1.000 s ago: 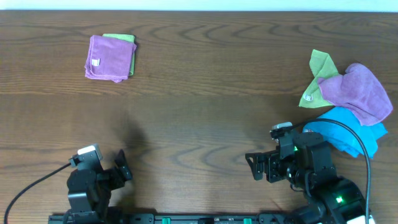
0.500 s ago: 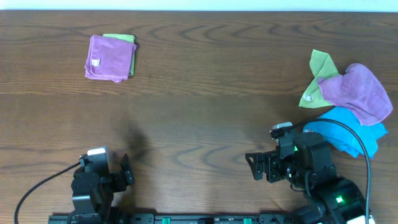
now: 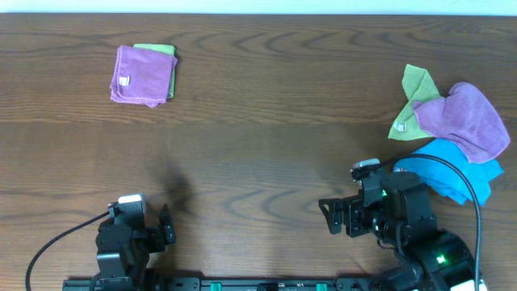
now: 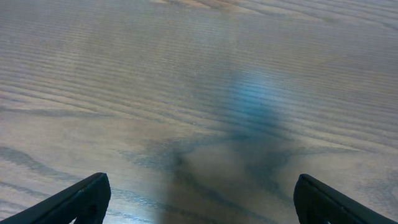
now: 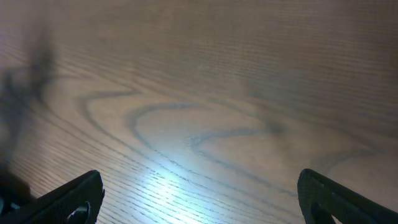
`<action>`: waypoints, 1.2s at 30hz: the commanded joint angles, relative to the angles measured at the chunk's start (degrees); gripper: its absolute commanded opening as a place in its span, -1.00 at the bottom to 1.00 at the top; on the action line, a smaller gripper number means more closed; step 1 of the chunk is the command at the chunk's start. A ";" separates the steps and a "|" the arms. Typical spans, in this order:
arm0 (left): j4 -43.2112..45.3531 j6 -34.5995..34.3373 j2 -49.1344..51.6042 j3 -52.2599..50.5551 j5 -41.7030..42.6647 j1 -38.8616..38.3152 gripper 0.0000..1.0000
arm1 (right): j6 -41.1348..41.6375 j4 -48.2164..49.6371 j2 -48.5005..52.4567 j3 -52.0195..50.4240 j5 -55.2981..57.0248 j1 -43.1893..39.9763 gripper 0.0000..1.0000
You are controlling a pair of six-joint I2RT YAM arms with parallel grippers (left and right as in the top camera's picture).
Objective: Fold the cloth
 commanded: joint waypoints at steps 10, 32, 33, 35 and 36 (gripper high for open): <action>-1.03 0.81 -0.44 -1.38 -0.20 -0.24 0.90 | 0.70 -0.04 -0.11 -0.04 0.35 -0.42 0.99; -1.03 0.83 -0.44 -1.38 -0.20 -0.24 0.90 | -9.09 3.39 -21.27 -11.15 16.33 -8.02 0.99; -1.03 0.81 -0.44 -1.38 -0.20 -0.26 0.90 | -11.34 3.93 -23.82 -12.98 16.15 -9.60 0.98; -1.03 0.81 -0.44 -1.38 -0.20 -0.26 0.90 | -13.79 4.22 -26.27 -14.78 15.76 -11.15 0.98; -1.03 0.81 -0.44 -1.38 -0.20 -0.26 0.90 | -14.64 4.28 -27.15 -15.34 15.76 -11.56 0.99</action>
